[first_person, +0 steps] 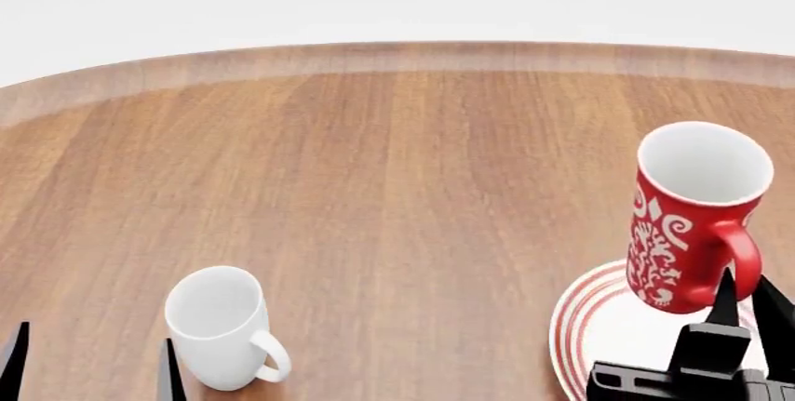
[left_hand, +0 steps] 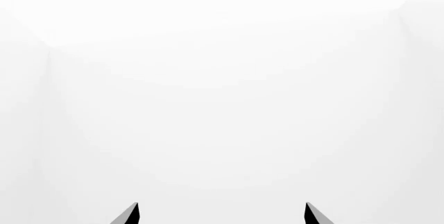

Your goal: Pick up the red mug and put it on the plate

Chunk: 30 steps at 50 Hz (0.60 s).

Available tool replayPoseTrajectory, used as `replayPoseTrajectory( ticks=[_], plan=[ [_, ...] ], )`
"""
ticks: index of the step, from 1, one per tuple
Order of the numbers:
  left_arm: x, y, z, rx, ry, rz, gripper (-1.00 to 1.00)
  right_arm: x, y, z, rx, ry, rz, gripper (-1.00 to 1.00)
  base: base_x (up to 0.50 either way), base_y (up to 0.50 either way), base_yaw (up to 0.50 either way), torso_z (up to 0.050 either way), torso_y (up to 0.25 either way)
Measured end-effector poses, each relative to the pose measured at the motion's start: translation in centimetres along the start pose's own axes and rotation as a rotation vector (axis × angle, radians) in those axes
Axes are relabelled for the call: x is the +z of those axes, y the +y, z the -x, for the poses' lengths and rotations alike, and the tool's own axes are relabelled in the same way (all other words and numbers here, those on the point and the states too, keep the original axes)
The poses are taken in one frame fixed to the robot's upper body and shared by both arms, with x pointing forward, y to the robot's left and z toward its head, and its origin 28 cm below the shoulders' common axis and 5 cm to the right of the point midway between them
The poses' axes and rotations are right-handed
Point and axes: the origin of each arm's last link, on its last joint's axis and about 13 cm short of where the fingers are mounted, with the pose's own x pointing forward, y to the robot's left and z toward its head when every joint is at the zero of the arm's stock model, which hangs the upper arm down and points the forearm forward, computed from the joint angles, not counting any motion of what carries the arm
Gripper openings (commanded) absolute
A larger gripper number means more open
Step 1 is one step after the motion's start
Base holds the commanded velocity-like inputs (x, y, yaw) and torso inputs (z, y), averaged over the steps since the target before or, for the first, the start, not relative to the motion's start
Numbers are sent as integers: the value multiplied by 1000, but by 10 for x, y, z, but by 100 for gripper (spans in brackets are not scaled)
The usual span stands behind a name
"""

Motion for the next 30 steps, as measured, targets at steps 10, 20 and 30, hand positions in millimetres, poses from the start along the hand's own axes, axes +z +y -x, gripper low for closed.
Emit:
replayPoseTrajectory(
  ticks=[10, 20, 30],
  plan=[
    [0, 0, 0, -1, -2, 0, 100, 3, -11, -18, 65, 14, 43, -100, 0, 0, 0, 0, 0],
    [0, 0, 0, 0, -3, -3, 100, 14, -24, -42, 116, 30, 21, -100, 0, 0, 0, 0, 0],
    [0, 0, 0, 1, -4, -5, 100, 27, -35, -68, 151, 16, 6, -100, 0, 0, 0, 0, 1]
  ],
)
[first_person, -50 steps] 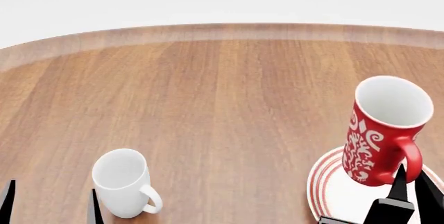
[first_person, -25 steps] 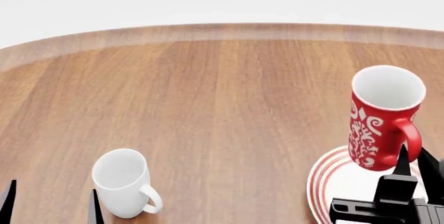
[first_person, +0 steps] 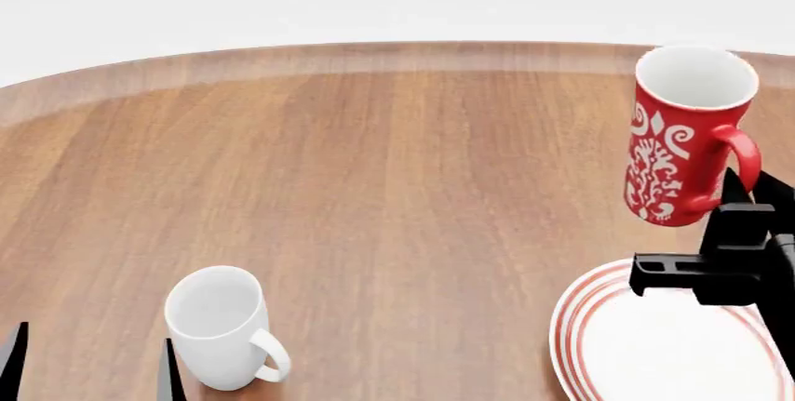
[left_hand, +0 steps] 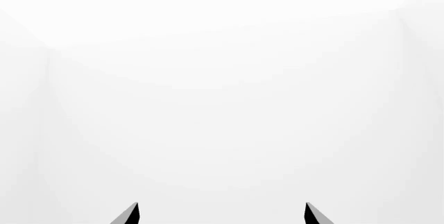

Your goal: Pick up the red mug and put it on the plate

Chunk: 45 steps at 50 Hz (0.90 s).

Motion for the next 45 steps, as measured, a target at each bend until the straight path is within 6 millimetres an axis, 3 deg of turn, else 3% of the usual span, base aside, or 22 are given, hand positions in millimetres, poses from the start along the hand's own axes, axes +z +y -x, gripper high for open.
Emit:
replayPoseTrajectory(
  ticks=[18, 45],
  plan=[
    [0, 0, 0, 2, -1, -5, 100, 15, -24, -43, 35, -2, 3, -100, 0, 0, 0, 0, 0],
    [0, 0, 0, 3, -11, -11, 100, 35, -62, -86, 110, 10, 26, -100, 0, 0, 0, 0, 0]
  ],
)
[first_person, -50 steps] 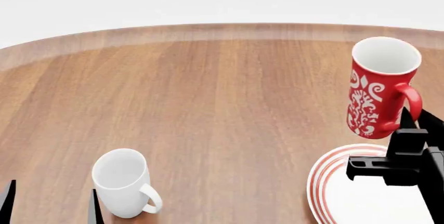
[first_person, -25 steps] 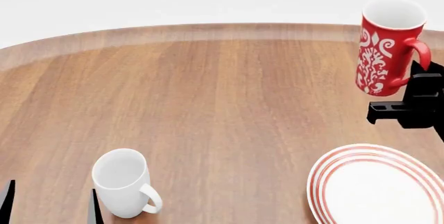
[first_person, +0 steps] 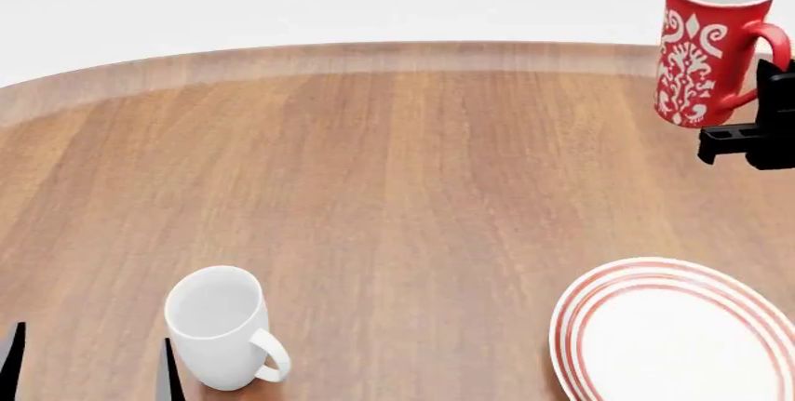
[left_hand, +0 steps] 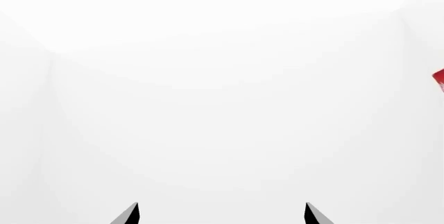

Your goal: Pick up the red mug and put it on the plate

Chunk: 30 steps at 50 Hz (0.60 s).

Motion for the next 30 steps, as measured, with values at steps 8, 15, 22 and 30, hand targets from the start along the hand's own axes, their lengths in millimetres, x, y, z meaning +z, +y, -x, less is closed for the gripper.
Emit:
replayPoseTrajectory(
  ticks=[8, 15, 22, 30],
  plan=[
    [0, 0, 0, 0, -2, -1, 100, -3, -13, -10, -14, 11, -19, -100, 0, 0, 0, 0, 0],
    [0, 0, 0, 1, -3, -2, 100, -11, -21, -15, -18, 21, -40, -100, 0, 0, 0, 0, 0],
    [0, 0, 0, 1, -5, -2, 100, -22, -27, -19, -19, 34, -53, -100, 0, 0, 0, 0, 1],
    [0, 0, 0, 0, -9, -2, 100, -36, -33, -24, -26, 54, -66, -100, 0, 0, 0, 0, 0]
  ],
)
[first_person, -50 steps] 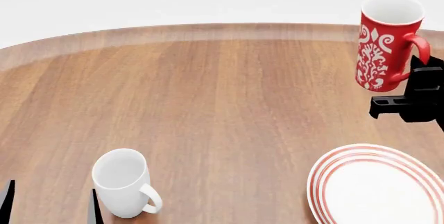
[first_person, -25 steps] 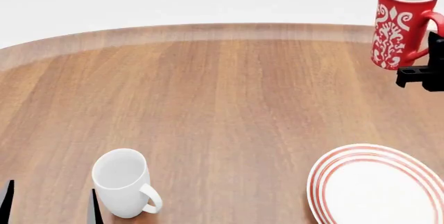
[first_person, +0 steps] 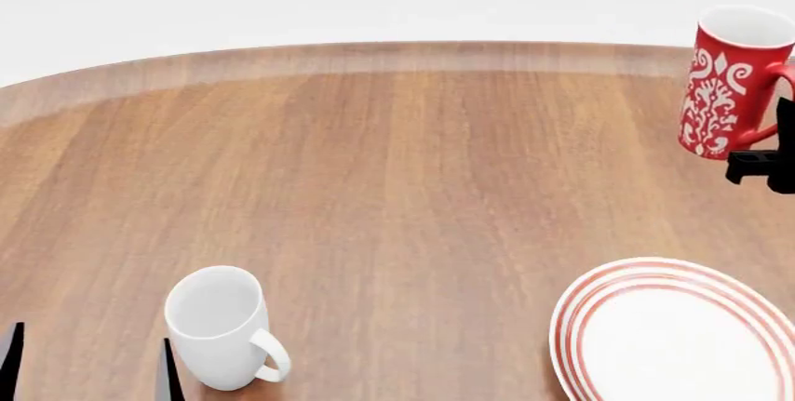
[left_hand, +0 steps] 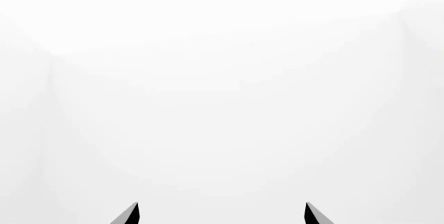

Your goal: Pick up the red mug and put it on the plate

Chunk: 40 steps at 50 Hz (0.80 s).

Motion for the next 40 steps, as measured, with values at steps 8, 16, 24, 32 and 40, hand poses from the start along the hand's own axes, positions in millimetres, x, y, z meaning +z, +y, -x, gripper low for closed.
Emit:
replayPoseTrajectory(
  ticks=[8, 16, 24, 32, 40],
  plan=[
    [0, 0, 0, 1, -3, 0, 100, -15, -5, -3, -11, 24, -19, -100, 0, 0, 0, 0, 0],
    [0, 0, 0, 1, -6, -1, 100, -30, -9, -1, -18, 45, -40, -100, 0, 0, 0, 0, 0],
    [0, 0, 0, 1, -9, -1, 100, -45, -13, 2, -28, 70, -53, -100, 0, 0, 0, 0, 1],
    [0, 0, 0, -1, -10, -2, 100, -56, -16, 4, -39, 80, -58, -100, 0, 0, 0, 0, 0],
    [0, 0, 0, -2, -12, -3, 100, -60, -15, 4, -45, 43, -26, -100, 0, 0, 0, 0, 0]
  ],
)
